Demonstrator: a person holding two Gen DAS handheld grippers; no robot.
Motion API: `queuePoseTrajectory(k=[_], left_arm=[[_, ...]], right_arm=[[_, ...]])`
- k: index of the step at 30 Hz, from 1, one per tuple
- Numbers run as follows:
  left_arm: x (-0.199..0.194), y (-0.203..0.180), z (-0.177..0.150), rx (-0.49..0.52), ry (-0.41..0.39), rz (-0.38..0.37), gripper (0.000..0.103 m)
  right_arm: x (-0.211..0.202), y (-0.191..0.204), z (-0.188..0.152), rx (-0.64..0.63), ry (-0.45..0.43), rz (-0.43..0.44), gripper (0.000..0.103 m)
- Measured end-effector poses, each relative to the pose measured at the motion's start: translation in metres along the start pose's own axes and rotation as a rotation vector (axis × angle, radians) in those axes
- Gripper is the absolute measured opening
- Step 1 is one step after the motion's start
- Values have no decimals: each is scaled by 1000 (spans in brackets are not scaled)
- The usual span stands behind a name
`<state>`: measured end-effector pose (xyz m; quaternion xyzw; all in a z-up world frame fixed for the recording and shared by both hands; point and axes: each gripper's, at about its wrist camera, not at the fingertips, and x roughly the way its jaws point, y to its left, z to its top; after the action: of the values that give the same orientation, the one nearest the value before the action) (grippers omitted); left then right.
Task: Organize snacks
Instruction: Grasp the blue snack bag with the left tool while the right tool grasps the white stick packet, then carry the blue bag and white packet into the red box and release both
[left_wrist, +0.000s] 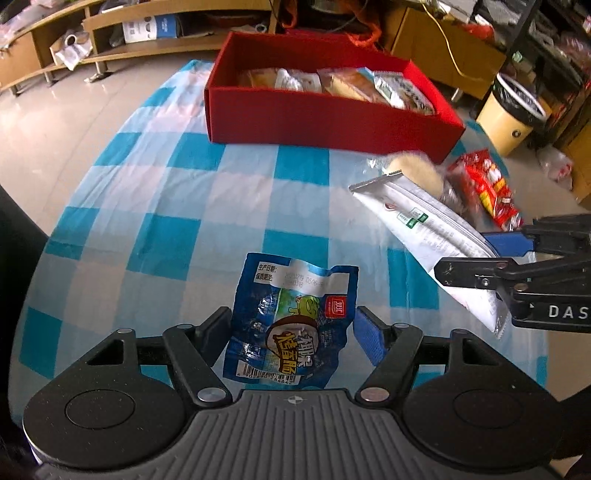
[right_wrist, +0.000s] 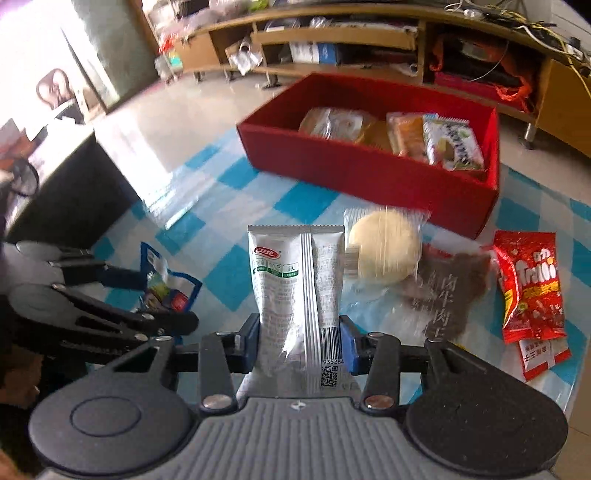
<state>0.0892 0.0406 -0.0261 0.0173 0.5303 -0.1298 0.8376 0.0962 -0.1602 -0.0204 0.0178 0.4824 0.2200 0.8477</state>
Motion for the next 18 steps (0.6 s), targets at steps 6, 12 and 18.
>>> queuePoseTrajectory(k=[6, 12, 18], left_arm=[[-6, -4, 11, -19, -34, -14, 77], [-8, -12, 24, -24, -62, -12, 77], [-12, -18, 35, -22, -93, -1, 77]], right_arm=[[-6, -5, 9, 22, -34, 8, 44], [-11, -11, 17, 44, -66, 8, 44], [-16, -19, 24, 59, -95, -1, 44]])
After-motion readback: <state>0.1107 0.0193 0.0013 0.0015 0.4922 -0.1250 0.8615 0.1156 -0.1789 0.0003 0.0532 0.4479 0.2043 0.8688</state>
